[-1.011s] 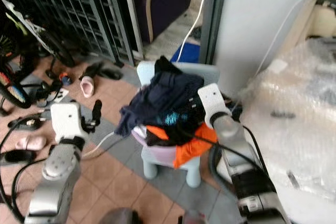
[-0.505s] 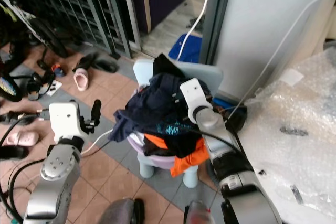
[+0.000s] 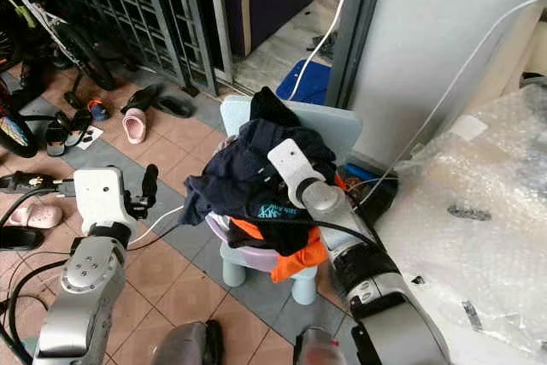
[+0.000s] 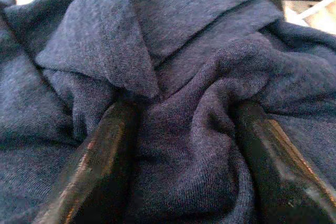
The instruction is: Clothes washing
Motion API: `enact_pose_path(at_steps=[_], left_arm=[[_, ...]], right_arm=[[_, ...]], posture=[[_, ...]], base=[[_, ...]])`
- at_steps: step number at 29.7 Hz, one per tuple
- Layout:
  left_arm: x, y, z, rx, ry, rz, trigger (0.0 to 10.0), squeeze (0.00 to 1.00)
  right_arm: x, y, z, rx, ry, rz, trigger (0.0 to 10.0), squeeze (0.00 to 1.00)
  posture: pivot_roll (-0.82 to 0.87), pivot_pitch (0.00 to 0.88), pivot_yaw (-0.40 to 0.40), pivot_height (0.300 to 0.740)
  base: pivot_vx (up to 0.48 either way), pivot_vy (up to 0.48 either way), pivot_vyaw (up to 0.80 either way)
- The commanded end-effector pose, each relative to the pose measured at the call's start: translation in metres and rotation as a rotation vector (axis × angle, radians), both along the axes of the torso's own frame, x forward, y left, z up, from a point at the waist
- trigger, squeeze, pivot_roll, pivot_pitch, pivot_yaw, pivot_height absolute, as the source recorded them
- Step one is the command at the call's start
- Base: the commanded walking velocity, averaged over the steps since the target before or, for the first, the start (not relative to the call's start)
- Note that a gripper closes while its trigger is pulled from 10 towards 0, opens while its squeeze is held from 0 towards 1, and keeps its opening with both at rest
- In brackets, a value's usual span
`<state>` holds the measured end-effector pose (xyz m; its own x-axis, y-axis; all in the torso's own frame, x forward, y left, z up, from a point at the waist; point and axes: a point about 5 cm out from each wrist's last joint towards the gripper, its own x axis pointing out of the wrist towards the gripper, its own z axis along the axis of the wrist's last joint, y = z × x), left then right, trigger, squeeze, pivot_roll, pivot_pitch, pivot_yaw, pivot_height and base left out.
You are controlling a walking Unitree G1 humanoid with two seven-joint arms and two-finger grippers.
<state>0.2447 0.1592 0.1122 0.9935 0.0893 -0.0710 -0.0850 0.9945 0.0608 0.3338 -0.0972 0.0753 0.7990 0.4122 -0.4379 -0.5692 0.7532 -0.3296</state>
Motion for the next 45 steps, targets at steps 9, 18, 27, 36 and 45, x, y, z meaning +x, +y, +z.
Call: enact_pose_path(at_steps=[9, 18, 27, 36, 45], left_arm=[[0.0, 0.001, -0.003, 0.011, 0.02, 0.027, 10.0, 0.0], [0.001, 0.002, -0.008, 0.018, 0.039, 0.058, 10.0, 0.0], [0.004, -0.006, -0.012, 0.019, 0.043, 0.001, 10.0, 0.0], [0.01, -0.007, -0.009, 0.045, 0.019, -0.007, 10.0, 0.0], [0.019, -0.014, -0.001, 0.057, -0.029, -0.035, 10.0, 0.0]], right_arm=[[-0.021, 0.011, -0.025, -0.055, 0.121, 0.173, 0.0, 0.0], [-0.019, 0.009, -0.016, 0.001, 0.057, 0.14, 0.0, 0.0], [-0.031, -0.003, -0.025, 0.018, 0.09, 0.112, 0.0, 0.0], [-0.038, -0.002, 0.009, 0.248, -0.079, -0.006, 0.0, 0.0], [-0.041, -0.006, 0.108, 0.599, -0.426, -0.095, 0.0, 0.0]], posture=[[0.04, 0.141, 0.002, 0.74], [0.03, 0.122, -0.006, 0.74], [0.0, 0.087, 0.008, 0.74], [0.0, 0.052, 0.04, 0.74], [-0.01, 0.037, 0.059, 0.74]], base=[[0.0, 0.0, 0.0], [0.0, 0.0, 0.0], [0.0, 0.0, 0.0], [0.0, 0.0, 0.0], [0.0, 0.0, 0.0]])
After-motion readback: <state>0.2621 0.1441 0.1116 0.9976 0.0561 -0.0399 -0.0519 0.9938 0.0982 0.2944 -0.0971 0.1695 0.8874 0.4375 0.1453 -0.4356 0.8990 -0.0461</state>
